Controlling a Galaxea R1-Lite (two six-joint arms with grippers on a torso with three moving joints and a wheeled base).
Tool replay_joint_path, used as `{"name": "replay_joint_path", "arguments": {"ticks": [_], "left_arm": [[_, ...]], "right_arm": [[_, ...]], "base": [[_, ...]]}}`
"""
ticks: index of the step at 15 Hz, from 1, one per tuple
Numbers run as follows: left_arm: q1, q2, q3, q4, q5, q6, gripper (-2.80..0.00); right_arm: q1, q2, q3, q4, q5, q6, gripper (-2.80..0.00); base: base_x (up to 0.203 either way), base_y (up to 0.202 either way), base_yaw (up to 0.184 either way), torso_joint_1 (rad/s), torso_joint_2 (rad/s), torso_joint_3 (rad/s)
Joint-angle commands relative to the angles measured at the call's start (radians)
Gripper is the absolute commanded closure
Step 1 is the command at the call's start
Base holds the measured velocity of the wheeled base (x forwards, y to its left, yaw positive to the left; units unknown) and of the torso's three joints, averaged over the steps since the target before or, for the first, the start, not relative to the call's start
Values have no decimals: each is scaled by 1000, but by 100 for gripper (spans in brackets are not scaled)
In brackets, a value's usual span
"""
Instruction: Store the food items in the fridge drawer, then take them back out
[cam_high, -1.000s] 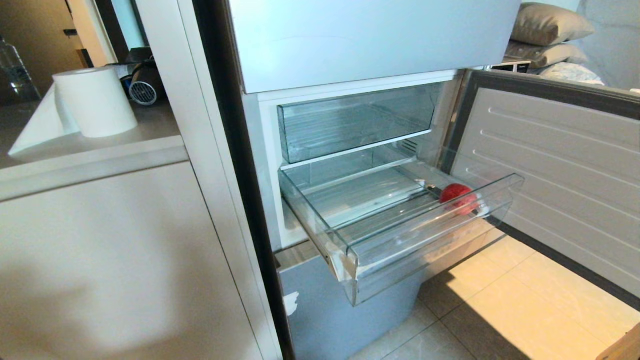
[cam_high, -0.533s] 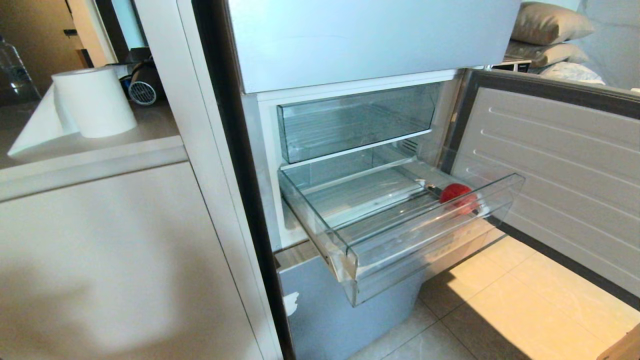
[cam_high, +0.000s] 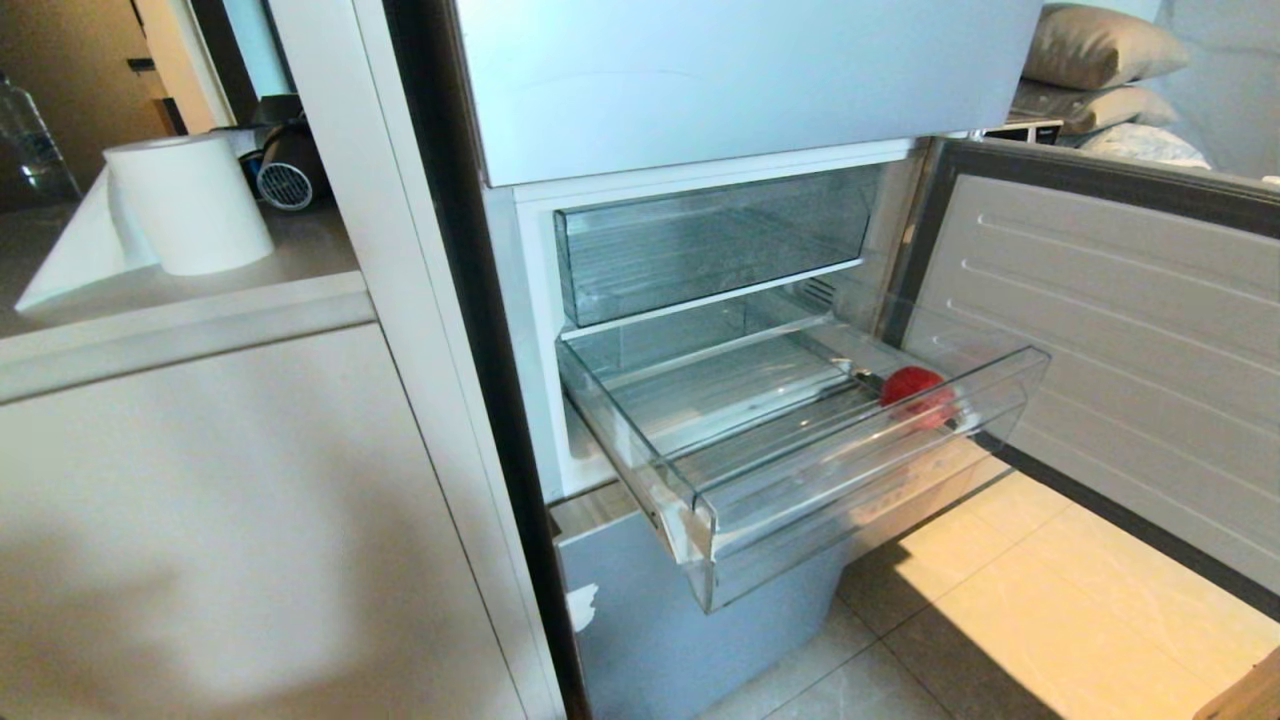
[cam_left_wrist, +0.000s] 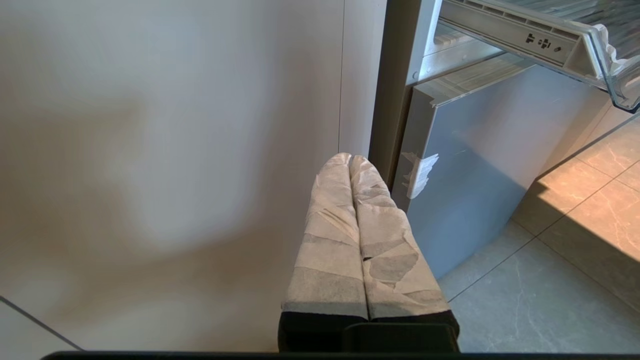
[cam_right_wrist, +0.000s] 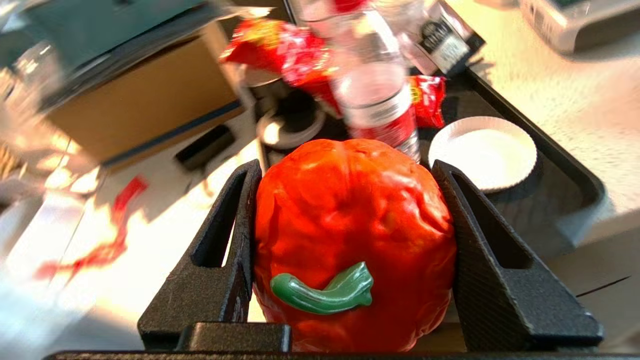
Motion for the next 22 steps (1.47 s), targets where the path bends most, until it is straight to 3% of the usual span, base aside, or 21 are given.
{"name": "replay_joint_path", "arguments": {"ticks": [1, 6, 11, 16, 22], "left_arm": [[0, 2, 0, 0, 0, 0, 0], [0, 2, 0, 0, 0, 0, 0], [0, 2, 0, 0, 0, 0, 0], [0, 2, 0, 0, 0, 0, 0], [0, 2, 0, 0, 0, 0, 0]], "right_arm": [[-43, 213, -111, -6, 29, 30, 0], [-96, 527, -351, -94, 51, 63, 0], [-108, 682, -521, -110, 50, 85, 0], [-106, 781, -601, -108, 27, 85, 0], [-99, 803, -591, -108, 35, 74, 0]], "base": [[0, 0, 0, 0, 0, 0], [0, 0, 0, 0, 0, 0], [0, 0, 0, 0, 0, 0], [0, 0, 0, 0, 0, 0], [0, 0, 0, 0, 0, 0]]}}
